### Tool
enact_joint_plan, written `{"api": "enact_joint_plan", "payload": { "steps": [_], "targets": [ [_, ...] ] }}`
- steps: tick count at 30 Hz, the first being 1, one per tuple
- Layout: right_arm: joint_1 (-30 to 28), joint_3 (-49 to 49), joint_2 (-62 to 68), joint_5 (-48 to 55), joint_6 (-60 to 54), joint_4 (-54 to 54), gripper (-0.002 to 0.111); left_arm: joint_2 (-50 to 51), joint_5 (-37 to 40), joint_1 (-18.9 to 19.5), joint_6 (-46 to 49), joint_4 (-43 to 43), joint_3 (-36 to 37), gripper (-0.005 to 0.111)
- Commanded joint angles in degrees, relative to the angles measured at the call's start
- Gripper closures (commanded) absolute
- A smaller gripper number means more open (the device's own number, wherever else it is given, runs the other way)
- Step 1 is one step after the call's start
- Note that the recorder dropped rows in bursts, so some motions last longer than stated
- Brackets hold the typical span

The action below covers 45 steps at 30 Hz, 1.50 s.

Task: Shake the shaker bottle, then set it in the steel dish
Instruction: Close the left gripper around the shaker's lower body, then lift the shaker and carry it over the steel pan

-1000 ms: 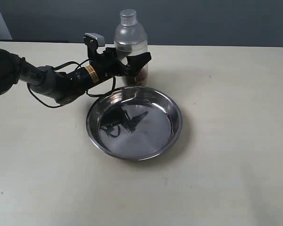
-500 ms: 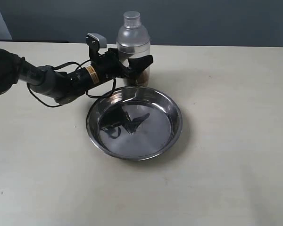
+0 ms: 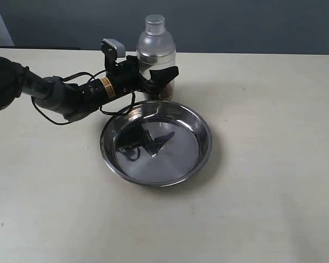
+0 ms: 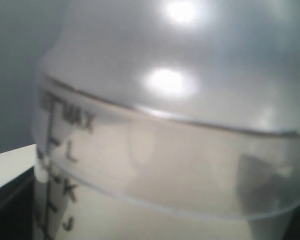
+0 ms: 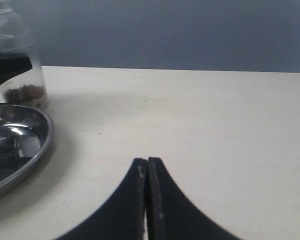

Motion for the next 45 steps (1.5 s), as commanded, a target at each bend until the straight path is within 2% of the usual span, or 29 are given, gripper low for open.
{"api": "enact_joint_plan", "payload": {
  "steps": [1,5,8,12,15,20,23,25,28,29,30,31,32,33,34,35,37,38,40,42,44,45],
  "targets": [
    [0.2,0.1,-0.2,-0.7,0.0,-0.1,0.109,-0.6,0.1,-0.4,-0.4,-0.3,-0.2,0.107],
    [0.2,0.1,-0.2,-0.7,0.0,-0.1,0.109,-0.6,5.8,-0.4,-5.5,-1.4,-0.2,0.107],
    [0.2,0.1,-0.2,-0.7,0.0,-0.1,0.109,-0.9,7.3,-0.2,-10.8,-1.5,-0.2,0.107],
    [0.2,0.1,-0.2,-0.7,0.0,-0.1,0.109,-3.5,11.7,0.1,-12.4,-0.1,-0.2,0.107],
    [0.2,0.1,-0.2,-0.7,0.0,-0.1,0.109,-10.1,14.8,0.4,-12.4,6.6,-0.2,0.107],
    [0.2,0.1,-0.2,-0.7,0.0,-0.1,0.109,-20.1,19.0,2.4,-14.7,11.3,-0.2,0.107],
    [0.2,0.1,-0.2,-0.7,0.0,-0.1,0.109,-26.0,20.1,3.7,-19.2,18.7,0.2,0.107],
    [0.2,0.1,-0.2,-0.7,0.0,-0.1,0.109,-30.2,19.0,4.0,-21.6,23.9,3.0,0.107],
    [0.2,0.1,-0.2,-0.7,0.0,-0.1,0.109,-36.1,14.0,4.0,-18.5,26.3,12.6,0.107],
    [0.2,0.1,-0.2,-0.7,0.0,-0.1,0.109,-37.5,12.7,4.0,-16.9,25.2,16.5,0.107],
    [0.2,0.1,-0.2,-0.7,0.0,-0.1,0.109,-38.7,12.2,3.4,-13.3,18.4,24.0,0.107],
    [0.2,0.1,-0.2,-0.7,0.0,-0.1,0.109,-38.8,11.5,2.9,-11.0,13.3,28.1,0.107],
    [0.2,0.1,-0.2,-0.7,0.0,-0.1,0.109,-39.1,7.6,2.3,-7.5,6.4,33.7,0.107],
    [0.2,0.1,-0.2,-0.7,0.0,-0.1,0.109,-40.2,3.6,2.3,-6.1,5.0,35.6,0.107],
    [0.2,0.1,-0.2,-0.7,0.0,-0.1,0.109,-44.3,-1.3,2.3,-4.2,4.1,36.8,0.107],
    [0.2,0.1,-0.2,-0.7,0.0,-0.1,0.109,-47.5,-1.3,2.2,-3.2,3.5,36.8,0.107],
    [0.2,0.1,-0.2,-0.7,0.0,-0.1,0.109,-56.0,8.7,0.9,-0.2,3.9,37.5,0.107],
    [0.2,0.1,-0.2,-0.7,0.0,-0.1,0.109,-55.1,18.8,-2.9,1.2,2.7,40.1,0.107],
    [0.2,0.1,-0.2,-0.7,0.0,-0.1,0.109,-50.3,24.3,-7.0,5.5,-2.4,42.9,0.107],
    [0.2,0.1,-0.2,-0.7,0.0,-0.1,0.109,-47.4,20.0,-8.2,5.1,-4.8,44.6,0.107],
    [0.2,0.1,-0.2,-0.7,0.0,-0.1,0.109,-50.3,12.7,-8.2,4.8,-3.5,44.9,0.107],
    [0.2,0.1,-0.2,-0.7,0.0,-0.1,0.109,-52.6,12.2,-8.2,5.0,-3.9,44.0,0.107]
  ]
}}
